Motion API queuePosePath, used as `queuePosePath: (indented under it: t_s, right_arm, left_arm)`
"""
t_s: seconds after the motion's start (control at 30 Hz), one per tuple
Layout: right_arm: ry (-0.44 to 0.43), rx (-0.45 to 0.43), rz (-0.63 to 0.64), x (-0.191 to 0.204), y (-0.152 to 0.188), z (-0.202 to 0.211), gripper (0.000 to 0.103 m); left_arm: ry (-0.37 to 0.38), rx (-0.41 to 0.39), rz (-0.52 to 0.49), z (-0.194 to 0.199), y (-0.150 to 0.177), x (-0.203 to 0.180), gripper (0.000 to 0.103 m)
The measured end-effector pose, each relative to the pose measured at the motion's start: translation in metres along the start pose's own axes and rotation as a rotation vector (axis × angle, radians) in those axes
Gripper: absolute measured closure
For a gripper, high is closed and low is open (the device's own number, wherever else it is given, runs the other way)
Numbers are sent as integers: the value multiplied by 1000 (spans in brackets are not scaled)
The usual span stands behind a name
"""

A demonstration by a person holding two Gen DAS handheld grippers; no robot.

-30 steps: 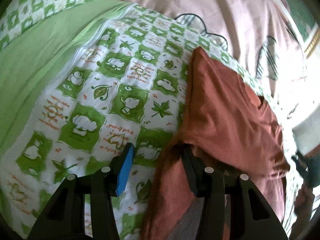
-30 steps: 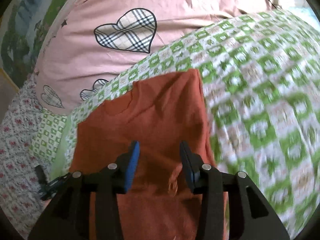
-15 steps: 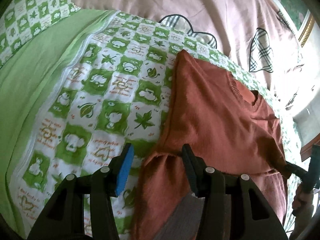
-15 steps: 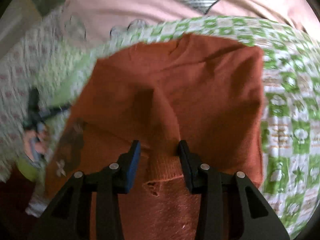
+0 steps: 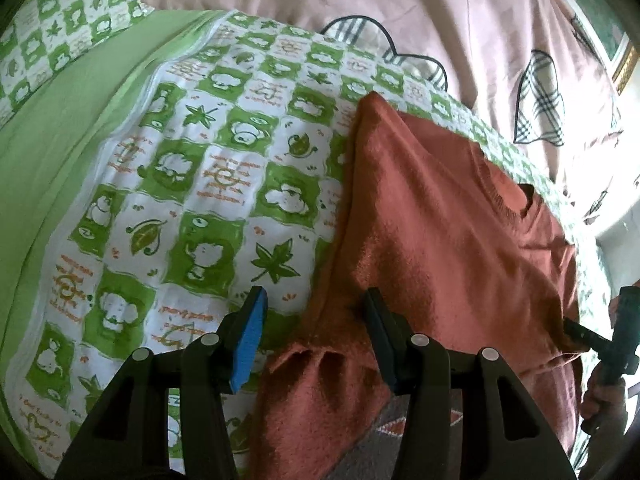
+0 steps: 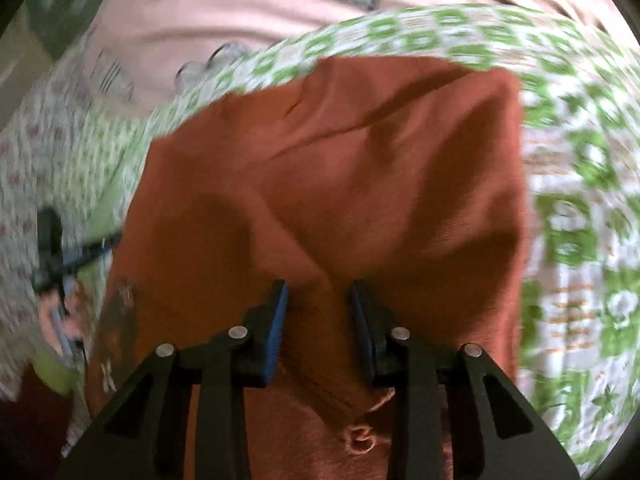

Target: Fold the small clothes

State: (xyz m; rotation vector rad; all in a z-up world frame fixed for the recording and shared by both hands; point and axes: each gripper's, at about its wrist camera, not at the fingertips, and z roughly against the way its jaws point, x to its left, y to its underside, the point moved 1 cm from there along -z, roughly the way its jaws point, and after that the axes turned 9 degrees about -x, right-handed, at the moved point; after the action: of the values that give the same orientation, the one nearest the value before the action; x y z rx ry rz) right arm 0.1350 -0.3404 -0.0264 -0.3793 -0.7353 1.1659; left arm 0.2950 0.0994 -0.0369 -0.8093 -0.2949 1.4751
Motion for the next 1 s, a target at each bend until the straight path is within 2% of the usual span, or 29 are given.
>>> queuePosePath:
  t_s: [0.1, 0.2, 0.27, 0.37, 0.57, 0.7, 0.73, 0.8, 0.83, 0.9, 1.0]
  right_arm:
    - [-26, 29, 73, 14, 5, 0, 70]
    - [-82, -35, -32, 0, -5, 11, 69]
    - [-76, -73, -75, -9, -13, 12, 69]
    - [-42, -88, -89, -12, -30, 3, 69]
    - [-103, 2, 24, 29, -65, -46, 69]
    - [-82, 109, 104, 47, -72, -87, 70]
    - [-70, 140, 119, 49, -71, -97, 71]
    - [-49, 163, 145, 50, -67, -105, 95]
    - [-32, 155, 166, 53, -66, -103, 98]
    - [32, 64, 249, 69, -67, -85, 98]
    - [164, -142, 471, 110, -64, -50, 98]
  left_arm:
    - [1, 7, -11, -1, 0, -3, 52]
    - [17, -18, -39, 8, -3, -12, 52]
    - [27, -23, -71, 10, -4, -21, 50]
    - [-10, -4, -110, 2, -3, -29, 50]
    - [-20, 34, -128, -12, 6, -27, 48]
    - [-26, 45, -127, -18, 7, -23, 48]
    - [-30, 46, -132, -19, 7, -24, 48]
    - [-39, 45, -149, -20, 8, -26, 47]
    - [-40, 44, -154, -21, 8, -27, 47]
    - [-37, 42, -155, -21, 8, -27, 47]
    - [-26, 41, -145, -22, 7, -26, 47]
